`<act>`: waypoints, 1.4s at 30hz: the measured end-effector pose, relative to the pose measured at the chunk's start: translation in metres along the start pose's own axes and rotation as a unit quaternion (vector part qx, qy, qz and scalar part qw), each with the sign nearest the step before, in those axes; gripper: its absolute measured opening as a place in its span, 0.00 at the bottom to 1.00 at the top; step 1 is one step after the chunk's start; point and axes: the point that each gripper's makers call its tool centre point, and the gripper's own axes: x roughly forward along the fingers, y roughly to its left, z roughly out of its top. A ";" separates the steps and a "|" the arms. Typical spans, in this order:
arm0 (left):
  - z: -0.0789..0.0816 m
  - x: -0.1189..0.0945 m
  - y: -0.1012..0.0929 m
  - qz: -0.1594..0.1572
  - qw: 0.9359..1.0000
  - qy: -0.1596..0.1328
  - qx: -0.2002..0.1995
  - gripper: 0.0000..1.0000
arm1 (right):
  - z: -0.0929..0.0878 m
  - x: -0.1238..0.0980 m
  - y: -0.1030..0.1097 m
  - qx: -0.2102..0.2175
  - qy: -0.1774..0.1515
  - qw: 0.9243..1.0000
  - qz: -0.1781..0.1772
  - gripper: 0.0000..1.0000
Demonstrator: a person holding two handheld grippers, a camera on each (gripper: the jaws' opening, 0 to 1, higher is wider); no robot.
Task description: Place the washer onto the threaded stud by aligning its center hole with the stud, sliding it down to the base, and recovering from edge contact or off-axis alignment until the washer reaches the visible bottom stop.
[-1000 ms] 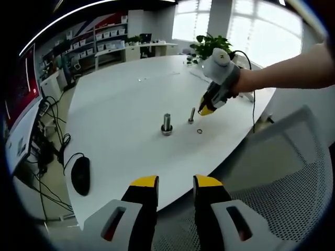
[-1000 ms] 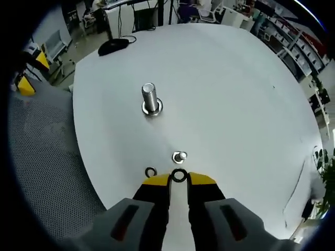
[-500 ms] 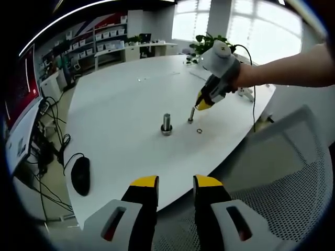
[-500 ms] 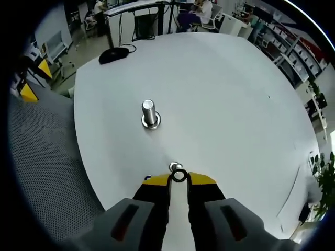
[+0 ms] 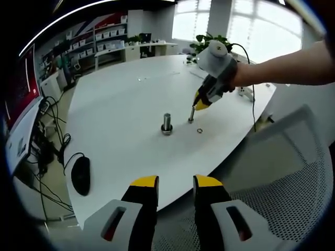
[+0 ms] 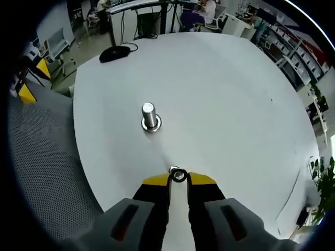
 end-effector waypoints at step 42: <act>-0.002 0.000 0.003 0.004 1.000 0.003 -0.009 0.24 | -0.018 0.042 0.007 0.023 0.043 0.998 0.033 0.14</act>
